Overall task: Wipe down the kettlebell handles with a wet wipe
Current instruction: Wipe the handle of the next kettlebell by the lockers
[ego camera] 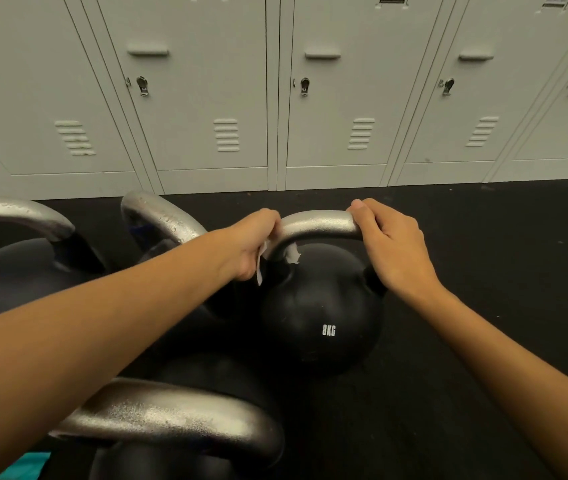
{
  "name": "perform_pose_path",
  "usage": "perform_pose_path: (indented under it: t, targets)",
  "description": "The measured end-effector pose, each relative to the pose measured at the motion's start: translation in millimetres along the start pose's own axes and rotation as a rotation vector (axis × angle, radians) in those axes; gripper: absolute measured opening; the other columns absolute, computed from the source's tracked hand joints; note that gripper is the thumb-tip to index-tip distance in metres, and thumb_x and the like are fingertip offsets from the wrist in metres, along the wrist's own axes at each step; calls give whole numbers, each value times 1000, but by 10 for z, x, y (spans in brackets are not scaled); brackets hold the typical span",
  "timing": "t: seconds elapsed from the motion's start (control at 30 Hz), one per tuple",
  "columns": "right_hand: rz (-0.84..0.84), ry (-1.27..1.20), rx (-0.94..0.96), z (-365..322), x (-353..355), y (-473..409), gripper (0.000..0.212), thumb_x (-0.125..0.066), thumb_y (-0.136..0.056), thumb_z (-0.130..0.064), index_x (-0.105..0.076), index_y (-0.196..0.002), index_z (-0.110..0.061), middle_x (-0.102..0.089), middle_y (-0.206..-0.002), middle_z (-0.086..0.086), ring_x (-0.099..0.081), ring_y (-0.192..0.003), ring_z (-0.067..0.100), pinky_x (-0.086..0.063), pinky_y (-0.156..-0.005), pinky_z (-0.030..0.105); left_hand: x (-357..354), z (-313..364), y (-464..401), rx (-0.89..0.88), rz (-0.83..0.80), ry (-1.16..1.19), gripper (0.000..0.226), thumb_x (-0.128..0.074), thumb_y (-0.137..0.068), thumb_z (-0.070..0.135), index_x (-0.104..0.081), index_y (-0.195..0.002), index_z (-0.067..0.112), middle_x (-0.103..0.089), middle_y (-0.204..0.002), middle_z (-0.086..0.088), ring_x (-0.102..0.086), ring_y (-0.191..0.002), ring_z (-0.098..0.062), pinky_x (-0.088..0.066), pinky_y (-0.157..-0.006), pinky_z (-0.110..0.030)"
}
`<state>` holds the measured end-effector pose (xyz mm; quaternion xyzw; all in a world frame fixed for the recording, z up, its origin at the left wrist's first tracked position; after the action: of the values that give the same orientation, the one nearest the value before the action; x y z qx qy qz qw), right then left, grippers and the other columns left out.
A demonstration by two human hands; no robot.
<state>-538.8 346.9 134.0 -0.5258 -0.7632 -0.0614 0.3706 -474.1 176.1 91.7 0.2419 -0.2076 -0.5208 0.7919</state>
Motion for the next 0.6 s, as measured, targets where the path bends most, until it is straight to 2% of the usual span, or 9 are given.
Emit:
perform_pose_path:
  t: [0.1,0.17,0.2,0.27,0.33,0.4,0.43,0.5,0.6]
  targets:
    - [-3,-53,-15,52,16,0,44,-35,-105,-40,-63,-86,-12,-58,-76,0,-50,-70,10,-39,-70,30,19,-53,-19,54,29,50,30,-40,-86,17,-63,-78,-1,-66,-64,-16,-60,-70,-26,-54,-73,-33]
    - [42,-157,-29,105,87,3,43,-31,-106,-41,-68,-97,-20,-64,-92,-7,-57,-87,2,-42,-78,17,-3,-60,39,49,38,101,27,-39,-90,15,-60,-83,0,-64,-59,-14,-60,-64,-23,-54,-66,-30]
    - [67,-201,-38,147,134,0,42,-30,-106,-41,-68,-101,-22,-65,-99,-9,-58,-95,-1,-42,-83,14,-10,-56,69,24,54,116,24,-40,-91,15,-59,-84,2,-64,-63,-14,-60,-70,-24,-53,-71,-31]
    - [108,-246,-68,265,224,-16,42,-29,-107,-41,-67,-105,-22,-66,-107,-8,-59,-104,0,-44,-93,20,-37,-32,135,-35,77,129,15,-45,-88,16,-56,-85,6,-61,-85,-15,-60,-93,-29,-48,-92,-38]
    - [150,-273,-111,389,297,-21,42,-30,-107,-41,-67,-104,-22,-66,-107,-9,-60,-105,3,-46,-96,27,-70,42,208,-129,117,87,12,-47,-86,18,-56,-86,10,-54,-92,-13,-56,-101,-32,-44,-95,-37]
    - [192,-318,-161,479,355,-17,41,-30,-107,-41,-67,-103,-22,-67,-106,-9,-61,-103,5,-48,-94,28,-134,180,288,-342,174,-99,21,-43,-91,20,-63,-94,14,-56,-92,-6,-53,-96,-27,-39,-83,-32]
    - [209,-340,-181,506,375,-11,41,-30,-107,-40,-66,-103,-21,-66,-105,-9,-61,-103,6,-48,-90,25,-202,244,352,-461,195,-227,27,-39,-96,21,-65,-104,17,-58,-99,-3,-51,-100,-24,-37,-83,-31]
    - [233,-372,-194,531,395,-4,41,-30,-107,-39,-66,-103,-20,-67,-104,-6,-62,-102,8,-48,-85,21,-361,325,489,-662,239,-472,35,-33,-103,22,-60,-123,18,-57,-120,-3,-47,-114,-21,-32,-92,-28]
    - [260,-398,-169,511,414,-16,40,-31,-107,-37,-66,-103,-19,-67,-102,-5,-63,-99,8,-50,-87,25,-581,373,583,-863,302,-773,37,-31,-104,20,-51,-134,10,-52,-136,-5,-40,-128,-20,-19,-106,-28]
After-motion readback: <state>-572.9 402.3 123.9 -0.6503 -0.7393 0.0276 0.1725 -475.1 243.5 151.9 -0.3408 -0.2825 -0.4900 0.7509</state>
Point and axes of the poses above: each hand's wrist, its own y-axis away from the middle knuckle, its own x-axis out of the back of the hand, z = x × y, the point moved 6 cm from there along -y, towards the middle knuckle
